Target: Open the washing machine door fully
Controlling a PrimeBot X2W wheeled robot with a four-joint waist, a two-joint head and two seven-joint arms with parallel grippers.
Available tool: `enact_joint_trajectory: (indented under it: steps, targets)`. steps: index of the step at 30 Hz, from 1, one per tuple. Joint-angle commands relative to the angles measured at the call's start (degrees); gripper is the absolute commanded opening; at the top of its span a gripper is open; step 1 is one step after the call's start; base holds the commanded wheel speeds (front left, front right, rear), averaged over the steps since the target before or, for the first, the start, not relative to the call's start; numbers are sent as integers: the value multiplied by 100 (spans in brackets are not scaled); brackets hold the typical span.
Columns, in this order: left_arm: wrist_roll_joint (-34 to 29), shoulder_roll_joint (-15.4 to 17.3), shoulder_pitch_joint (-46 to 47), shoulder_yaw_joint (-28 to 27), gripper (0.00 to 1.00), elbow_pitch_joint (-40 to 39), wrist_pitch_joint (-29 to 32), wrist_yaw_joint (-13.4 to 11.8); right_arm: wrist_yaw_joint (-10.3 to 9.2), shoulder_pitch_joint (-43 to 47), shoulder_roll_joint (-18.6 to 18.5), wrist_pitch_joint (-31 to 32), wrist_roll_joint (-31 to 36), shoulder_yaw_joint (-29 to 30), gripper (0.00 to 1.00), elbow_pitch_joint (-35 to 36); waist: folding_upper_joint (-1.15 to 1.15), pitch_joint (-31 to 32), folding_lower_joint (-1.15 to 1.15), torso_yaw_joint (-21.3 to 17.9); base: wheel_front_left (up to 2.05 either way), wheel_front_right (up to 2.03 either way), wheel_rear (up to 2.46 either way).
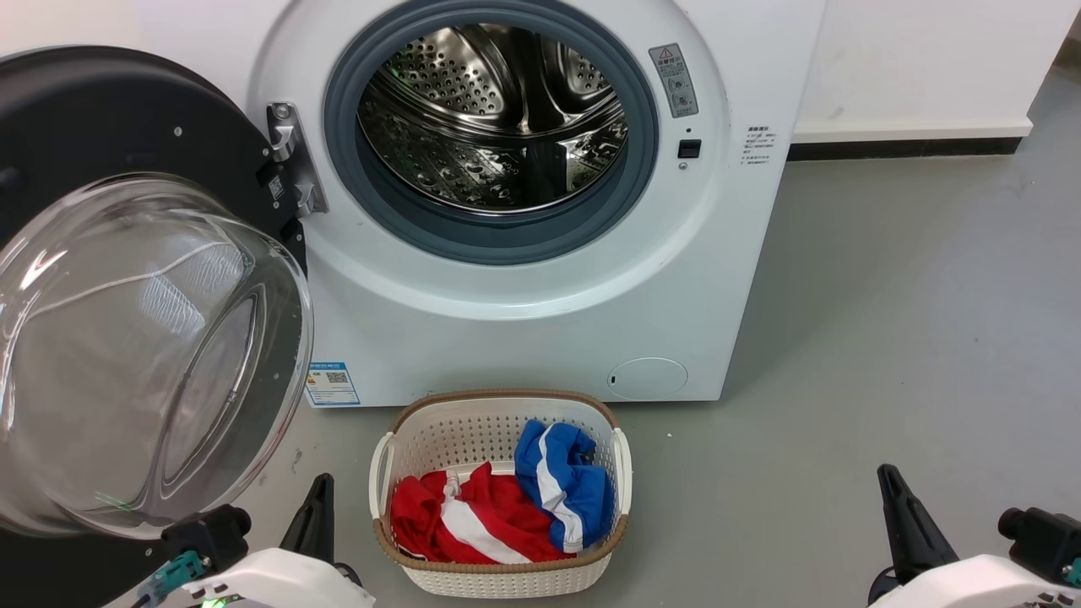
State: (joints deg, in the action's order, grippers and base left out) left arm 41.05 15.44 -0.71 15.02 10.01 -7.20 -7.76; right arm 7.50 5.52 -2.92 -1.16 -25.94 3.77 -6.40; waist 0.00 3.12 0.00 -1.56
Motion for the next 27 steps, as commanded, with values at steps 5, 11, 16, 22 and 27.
enact_joint_trajectory:
  steps: [5,11,16,22,27]
  targets:
    - [492,-83,239,-237,0,-17,110,149,0,-258,0,63,-636,37,0,-3,0,-17,0,8,0,0,0]
    - [917,-183,291,-404,0,30,217,277,0,-351,1,125,-1174,59,0,-70,0,-35,0,17,0,0,0]
    - [1251,-260,330,-535,0,52,304,377,0,-420,1,176,-1600,76,0,-124,0,-51,0,24,0,0,0]
    - [1629,-352,362,-684,0,79,400,488,0,-491,2,233,-2087,96,0,-183,0,-69,0,33,0,0,0]
    - [1924,-424,399,-805,0,103,478,578,0,-558,2,276,-2467,110,0,-227,0,-85,0,40,0,0,0]
